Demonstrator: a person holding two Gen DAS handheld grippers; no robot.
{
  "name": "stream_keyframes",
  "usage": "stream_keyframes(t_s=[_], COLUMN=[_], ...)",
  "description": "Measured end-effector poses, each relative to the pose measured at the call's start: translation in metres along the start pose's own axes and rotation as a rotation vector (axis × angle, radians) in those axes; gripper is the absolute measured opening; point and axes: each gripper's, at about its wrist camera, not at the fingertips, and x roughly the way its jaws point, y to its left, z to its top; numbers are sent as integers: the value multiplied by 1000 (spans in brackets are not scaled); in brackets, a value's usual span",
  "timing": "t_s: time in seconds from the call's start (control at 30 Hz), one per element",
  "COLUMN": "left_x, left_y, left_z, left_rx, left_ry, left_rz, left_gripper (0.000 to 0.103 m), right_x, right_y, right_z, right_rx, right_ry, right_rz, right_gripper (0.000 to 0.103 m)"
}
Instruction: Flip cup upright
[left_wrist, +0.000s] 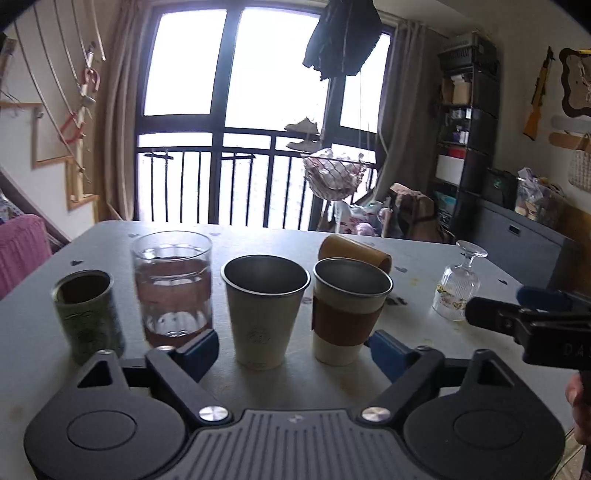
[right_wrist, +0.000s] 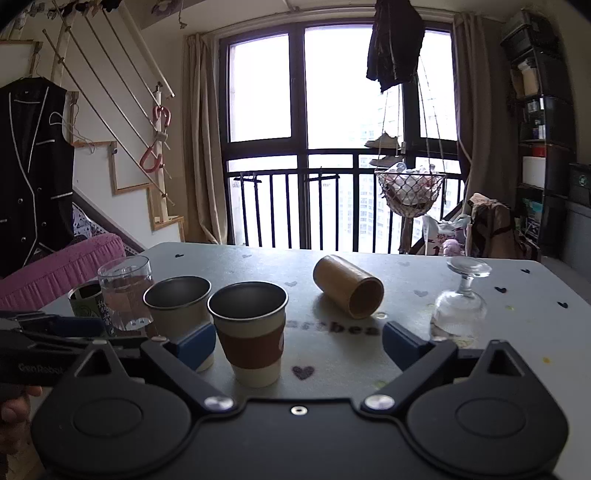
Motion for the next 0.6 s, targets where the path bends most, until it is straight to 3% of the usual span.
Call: stream_keyframes(t_s=[0.2, 0.6], left_x=[-20, -61], left_y=[-1, -8], left_z=[-15, -43], left_rx=[2, 35], left_ry=[-10, -70], left_rz=[48, 71], left_gripper=[101, 103], right_x=[-25, -68], right_y=[0, 0], right_z=[-14, -38], right_rx=[-2, 7], right_ry=[-26, -63], right_rz=[-39, -87], right_gripper=[103, 103])
